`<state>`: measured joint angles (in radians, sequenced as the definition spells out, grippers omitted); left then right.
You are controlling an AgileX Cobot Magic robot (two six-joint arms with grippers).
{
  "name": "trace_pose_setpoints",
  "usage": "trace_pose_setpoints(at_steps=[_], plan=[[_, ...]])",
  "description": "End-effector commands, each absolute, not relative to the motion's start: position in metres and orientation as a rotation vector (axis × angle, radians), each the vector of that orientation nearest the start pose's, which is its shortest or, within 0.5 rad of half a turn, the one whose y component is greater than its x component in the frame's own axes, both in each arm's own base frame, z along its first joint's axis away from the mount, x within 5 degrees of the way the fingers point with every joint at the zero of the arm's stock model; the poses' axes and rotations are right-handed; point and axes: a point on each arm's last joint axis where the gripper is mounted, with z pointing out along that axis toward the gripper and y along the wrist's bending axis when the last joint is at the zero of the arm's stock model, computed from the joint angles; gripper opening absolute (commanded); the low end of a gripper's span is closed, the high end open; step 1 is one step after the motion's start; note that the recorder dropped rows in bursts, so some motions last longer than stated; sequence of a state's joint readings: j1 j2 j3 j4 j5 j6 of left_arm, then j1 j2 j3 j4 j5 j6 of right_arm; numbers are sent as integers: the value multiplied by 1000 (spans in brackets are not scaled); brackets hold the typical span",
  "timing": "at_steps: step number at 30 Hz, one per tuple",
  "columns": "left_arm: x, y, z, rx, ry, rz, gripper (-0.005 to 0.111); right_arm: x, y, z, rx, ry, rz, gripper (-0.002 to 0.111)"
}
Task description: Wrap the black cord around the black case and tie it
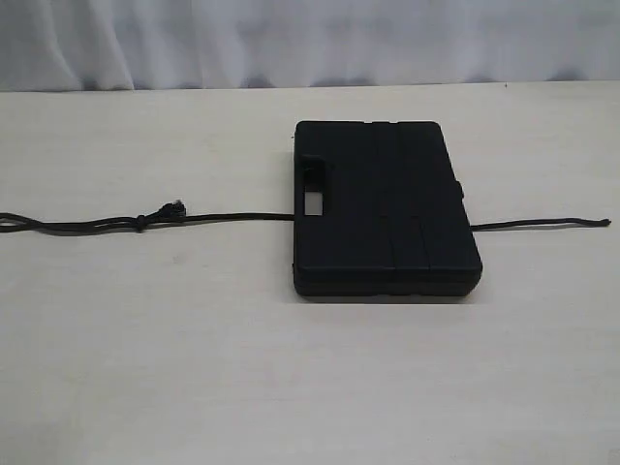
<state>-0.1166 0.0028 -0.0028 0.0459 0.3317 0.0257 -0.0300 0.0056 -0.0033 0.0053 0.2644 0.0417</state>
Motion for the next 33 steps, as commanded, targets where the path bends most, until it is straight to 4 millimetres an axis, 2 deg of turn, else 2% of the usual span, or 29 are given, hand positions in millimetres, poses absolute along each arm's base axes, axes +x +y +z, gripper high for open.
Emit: trace_pose_setpoints(at_steps=[1,5,10,14,16,18,20,23,25,27,28,29,30,31,32,33], plan=[[54,-6,184,159,1801,-33,0,56,-2,207,-2,1556,-61,4],[54,-6,184,159,1801,-33,0,55,-1,222,15,1380,-27,4],[54,-6,184,159,1801,-33,0,47,-6,244,172,1113,116,4],[54,-6,184,159,1801,-33,0,38,-12,259,419,860,520,4],[54,-6,184,159,1801,-33,0,35,-10,265,385,810,542,4],[54,-6,184,159,1801,-33,0,29,-3,286,267,811,483,4],[54,-6,184,161,1801,-32,0,27,3,310,179,903,414,4],[54,-6,184,161,1801,-32,0,32,3,339,164,1097,288,6],[54,-6,184,161,1801,-32,0,39,-1,356,168,1188,190,13],[54,-6,184,161,1801,-32,0,46,-7,373,190,1277,98,27],[54,-6,184,161,1801,-32,0,53,-10,378,223,1345,64,34],[54,-6,184,161,1801,-32,0,65,-16,384,290,1496,13,46],[54,-6,184,161,1801,-32,0,73,-17,387,315,1572,5,50],[54,-6,184,161,1801,-32,0,89,-16,389,302,1710,-2,55],[54,-6,184,161,1801,-32,0,99,-14,390,279,1784,8,55],[54,-6,184,161,1801,-32,0,118,-7,390,219,1918,62,56]])
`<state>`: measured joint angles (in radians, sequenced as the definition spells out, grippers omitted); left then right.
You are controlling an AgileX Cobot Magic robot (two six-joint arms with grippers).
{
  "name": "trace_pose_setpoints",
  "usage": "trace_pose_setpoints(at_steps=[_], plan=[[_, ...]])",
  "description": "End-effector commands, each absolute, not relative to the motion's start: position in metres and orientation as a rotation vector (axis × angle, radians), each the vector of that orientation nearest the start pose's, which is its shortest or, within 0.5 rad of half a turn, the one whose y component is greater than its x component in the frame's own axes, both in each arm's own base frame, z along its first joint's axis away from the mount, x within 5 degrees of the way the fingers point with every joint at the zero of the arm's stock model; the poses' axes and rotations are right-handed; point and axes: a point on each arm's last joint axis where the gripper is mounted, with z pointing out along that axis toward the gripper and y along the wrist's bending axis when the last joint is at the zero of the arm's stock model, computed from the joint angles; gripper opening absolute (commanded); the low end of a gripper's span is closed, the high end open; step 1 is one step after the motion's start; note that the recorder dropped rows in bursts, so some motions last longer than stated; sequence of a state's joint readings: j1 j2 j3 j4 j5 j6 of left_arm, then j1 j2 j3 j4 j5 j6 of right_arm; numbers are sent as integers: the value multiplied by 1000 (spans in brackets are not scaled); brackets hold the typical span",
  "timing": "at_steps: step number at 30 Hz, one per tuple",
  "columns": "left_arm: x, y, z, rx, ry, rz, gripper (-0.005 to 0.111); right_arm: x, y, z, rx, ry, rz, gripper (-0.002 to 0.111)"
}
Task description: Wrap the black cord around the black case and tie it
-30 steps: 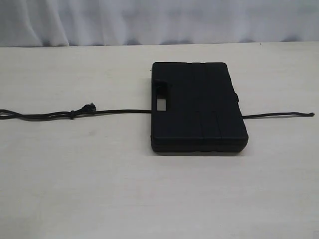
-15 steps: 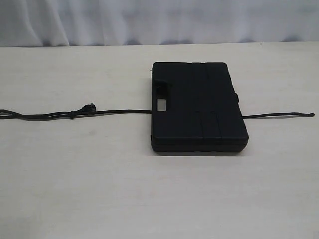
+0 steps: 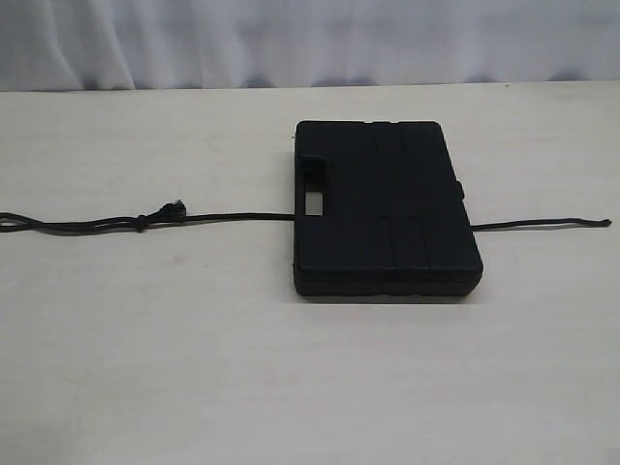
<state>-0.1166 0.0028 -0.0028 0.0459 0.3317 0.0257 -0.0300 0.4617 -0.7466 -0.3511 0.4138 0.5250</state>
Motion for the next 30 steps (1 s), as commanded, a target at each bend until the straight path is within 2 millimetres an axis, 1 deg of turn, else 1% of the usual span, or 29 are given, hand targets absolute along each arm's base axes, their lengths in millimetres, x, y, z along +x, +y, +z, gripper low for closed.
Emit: trace_pose_setpoints(at_steps=[1,2,3,5,6,7,8,9,10,12,15,18,23,25,26,27,30], plan=[[54,-6,184,161,1801,-32,0,127,-4,390,189,1968,83,56],[54,-6,184,161,1801,-32,0,144,3,392,123,2059,149,55],[54,-6,184,161,1801,-32,0,152,9,395,82,2105,219,55],[54,-6,184,161,1801,-32,0,172,23,399,-84,2174,368,53],[54,-6,184,161,1801,-32,0,184,32,399,-156,2206,475,53],[54,-6,184,161,1801,-32,0,195,36,398,-188,2238,538,53],[54,-6,184,161,1801,-32,0,207,42,393,-228,2287,564,52],[54,-6,184,161,1801,-32,0,216,49,388,-272,2322,536,52],[54,-6,184,160,1799,-32,0,228,62,379,-314,2364,501,52],[54,-6,184,160,1799,-32,0,245,85,363,-361,2395,418,52],[54,-6,184,160,1799,-32,0,267,118,338,-375,2417,348,52],[54,-6,184,160,1799,-32,0,285,148,316,-366,2482,321,52],[54,-6,184,160,1799,-32,0,315,193,284,-460,2615,309,52],[54,-6,184,160,1799,-32,0,327,209,275,-482,2636,309,51],[54,-6,184,160,1799,-32,0,332,216,274,-487,2636,314,51],[54,-6,184,160,1799,-32,0,337,224,267,-493,2657,313,50],[54,-6,184,160,1799,-32,0,349,243,258,-515,2681,311,49]])
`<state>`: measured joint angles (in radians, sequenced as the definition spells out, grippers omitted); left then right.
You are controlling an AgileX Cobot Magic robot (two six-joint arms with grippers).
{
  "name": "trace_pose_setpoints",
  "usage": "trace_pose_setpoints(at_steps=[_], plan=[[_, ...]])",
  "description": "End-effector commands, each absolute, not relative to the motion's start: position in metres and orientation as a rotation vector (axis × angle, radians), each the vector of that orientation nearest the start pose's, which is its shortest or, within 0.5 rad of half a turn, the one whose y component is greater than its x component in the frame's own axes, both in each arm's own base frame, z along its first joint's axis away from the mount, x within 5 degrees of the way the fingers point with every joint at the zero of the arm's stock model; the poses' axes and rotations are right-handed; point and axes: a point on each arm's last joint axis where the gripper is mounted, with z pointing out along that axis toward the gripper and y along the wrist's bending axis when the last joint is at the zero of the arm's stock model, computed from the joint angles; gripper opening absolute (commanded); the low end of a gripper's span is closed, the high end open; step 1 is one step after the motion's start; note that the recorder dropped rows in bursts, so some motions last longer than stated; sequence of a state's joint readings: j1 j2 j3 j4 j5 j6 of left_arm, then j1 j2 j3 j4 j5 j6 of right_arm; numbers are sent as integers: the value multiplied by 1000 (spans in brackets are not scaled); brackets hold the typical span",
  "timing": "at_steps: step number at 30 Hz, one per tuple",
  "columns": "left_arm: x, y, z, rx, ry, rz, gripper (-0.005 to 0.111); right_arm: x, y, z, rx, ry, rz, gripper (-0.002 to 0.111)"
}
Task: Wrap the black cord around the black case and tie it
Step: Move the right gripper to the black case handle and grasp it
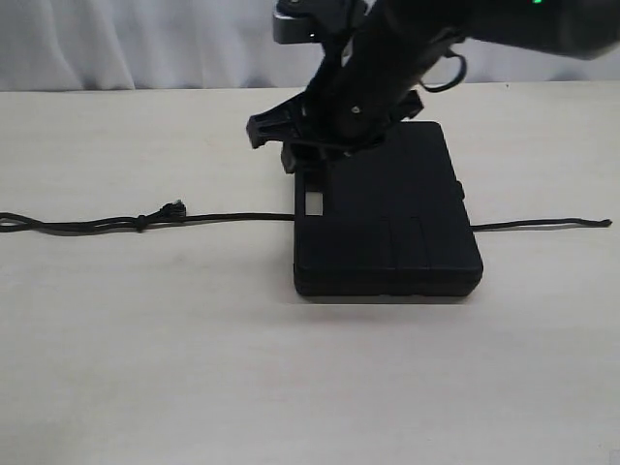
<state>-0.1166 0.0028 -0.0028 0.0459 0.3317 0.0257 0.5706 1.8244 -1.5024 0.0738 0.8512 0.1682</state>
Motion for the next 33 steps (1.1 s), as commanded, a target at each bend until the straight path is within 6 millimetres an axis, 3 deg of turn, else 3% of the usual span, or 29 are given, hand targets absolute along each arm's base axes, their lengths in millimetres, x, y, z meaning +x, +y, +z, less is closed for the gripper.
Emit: trace_pose_setpoints(at_steps=[1,11,16,26,33], plan=[[54,-6,184,160,1799,-32,0,353,245,254,-515,2695,306,49],[54,-6,184,160,1799,-32,0,384,265,209,-489,2771,260,49],[54,-6,184,160,1799,-32,0,399,257,184,-351,2750,56,49],[54,-6,184,162,1799,-31,0,407,264,150,-346,2754,80,49],[54,-6,184,162,1799,-31,0,408,265,139,-350,2763,76,32]])
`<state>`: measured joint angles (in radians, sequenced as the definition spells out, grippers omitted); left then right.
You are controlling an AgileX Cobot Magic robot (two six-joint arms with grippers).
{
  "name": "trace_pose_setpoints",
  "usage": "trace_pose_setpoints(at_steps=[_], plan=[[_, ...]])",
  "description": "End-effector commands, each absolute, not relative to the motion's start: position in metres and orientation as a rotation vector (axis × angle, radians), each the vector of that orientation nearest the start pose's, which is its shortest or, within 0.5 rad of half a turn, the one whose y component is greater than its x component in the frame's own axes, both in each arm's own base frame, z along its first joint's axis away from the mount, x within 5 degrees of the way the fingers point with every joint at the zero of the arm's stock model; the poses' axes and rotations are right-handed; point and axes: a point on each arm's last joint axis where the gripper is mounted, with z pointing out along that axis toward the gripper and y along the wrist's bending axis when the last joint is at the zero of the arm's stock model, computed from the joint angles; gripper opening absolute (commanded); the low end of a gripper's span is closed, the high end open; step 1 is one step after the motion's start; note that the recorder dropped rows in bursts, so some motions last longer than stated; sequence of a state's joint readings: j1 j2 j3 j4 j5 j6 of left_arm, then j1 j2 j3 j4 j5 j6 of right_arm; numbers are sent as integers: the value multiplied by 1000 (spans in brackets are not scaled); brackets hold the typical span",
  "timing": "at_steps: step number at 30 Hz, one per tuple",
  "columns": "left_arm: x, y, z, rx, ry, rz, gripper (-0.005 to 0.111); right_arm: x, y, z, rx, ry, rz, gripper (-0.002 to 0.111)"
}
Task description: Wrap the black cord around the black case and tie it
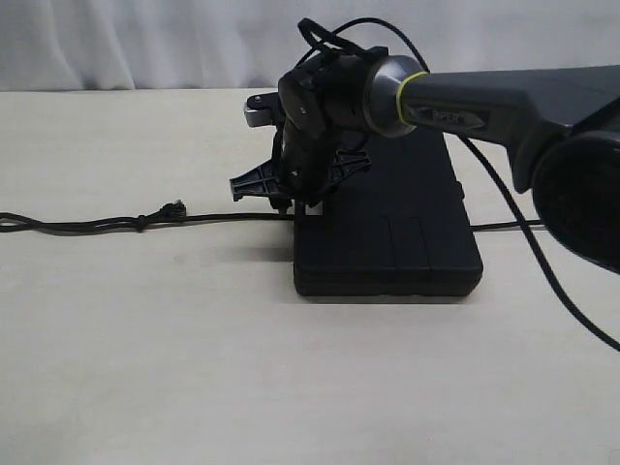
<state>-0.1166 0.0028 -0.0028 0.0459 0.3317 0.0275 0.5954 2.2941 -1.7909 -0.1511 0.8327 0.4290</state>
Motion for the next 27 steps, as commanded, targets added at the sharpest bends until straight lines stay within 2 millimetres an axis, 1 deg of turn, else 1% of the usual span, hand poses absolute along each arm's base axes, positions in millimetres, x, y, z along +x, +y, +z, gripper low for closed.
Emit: trace_pose_setpoints(at_steps=[1,11,14,17,23,27], plan=[[54,-6,184,162,1799,-31,0,408,265,139,-350,2763,76,29],[54,-6,184,162,1799,-31,0,409,266,142,-349,2749,86,4],[54,-6,184,162,1799,-31,0,408,265,142,-343,2761,87,4],[54,-6,184,162,1799,-31,0,406,264,148,-341,2770,78,4],[54,-6,184,162,1799,-31,0,400,259,169,-372,2782,58,4],[54,-6,184,162,1799,-31,0,394,255,188,-395,2797,50,4]])
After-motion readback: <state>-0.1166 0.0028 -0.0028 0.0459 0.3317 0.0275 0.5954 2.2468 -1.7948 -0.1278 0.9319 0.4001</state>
